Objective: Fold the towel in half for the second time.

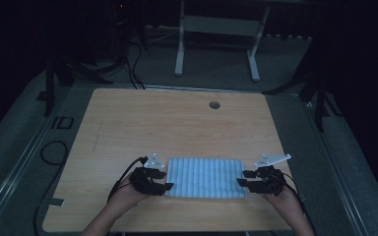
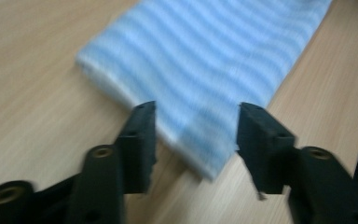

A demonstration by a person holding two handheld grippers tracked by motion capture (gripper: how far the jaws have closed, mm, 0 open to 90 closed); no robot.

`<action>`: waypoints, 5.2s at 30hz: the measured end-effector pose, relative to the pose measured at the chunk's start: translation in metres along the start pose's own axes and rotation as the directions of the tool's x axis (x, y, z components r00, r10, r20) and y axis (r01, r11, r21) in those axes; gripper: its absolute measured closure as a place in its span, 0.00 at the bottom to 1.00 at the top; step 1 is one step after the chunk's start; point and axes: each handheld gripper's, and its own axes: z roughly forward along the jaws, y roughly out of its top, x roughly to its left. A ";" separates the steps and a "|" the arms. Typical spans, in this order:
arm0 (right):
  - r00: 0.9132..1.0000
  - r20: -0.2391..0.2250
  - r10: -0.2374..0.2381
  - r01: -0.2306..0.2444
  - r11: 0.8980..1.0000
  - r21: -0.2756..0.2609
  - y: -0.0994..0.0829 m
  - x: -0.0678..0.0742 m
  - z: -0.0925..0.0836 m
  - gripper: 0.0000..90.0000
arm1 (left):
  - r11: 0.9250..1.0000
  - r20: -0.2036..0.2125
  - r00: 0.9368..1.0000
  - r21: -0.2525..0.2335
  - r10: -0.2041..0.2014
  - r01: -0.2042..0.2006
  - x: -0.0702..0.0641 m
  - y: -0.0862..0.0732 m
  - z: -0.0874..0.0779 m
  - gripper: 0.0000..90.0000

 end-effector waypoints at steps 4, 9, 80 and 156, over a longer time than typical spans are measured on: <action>0.999 -0.013 -0.033 0.034 0.998 0.050 0.004 0.002 0.028 0.53 | 0.998 0.036 0.998 0.043 0.045 -0.047 -0.002 0.012 0.029 0.46; 0.999 0.012 -0.037 0.036 0.994 0.100 -0.007 -0.006 0.051 0.49 | 0.995 0.031 0.998 0.084 0.048 -0.050 0.000 0.015 0.055 0.42; 0.989 0.044 -0.139 0.144 0.982 -0.120 0.060 -0.010 0.118 0.12 | 0.987 -0.187 0.978 -0.146 -0.089 0.062 0.068 -0.012 0.014 0.02; 0.875 0.400 0.274 -0.160 0.942 -0.297 -0.072 -0.089 -0.005 0.12 | 0.892 -0.411 0.807 -0.340 -0.425 0.296 0.098 -0.144 -0.082 0.02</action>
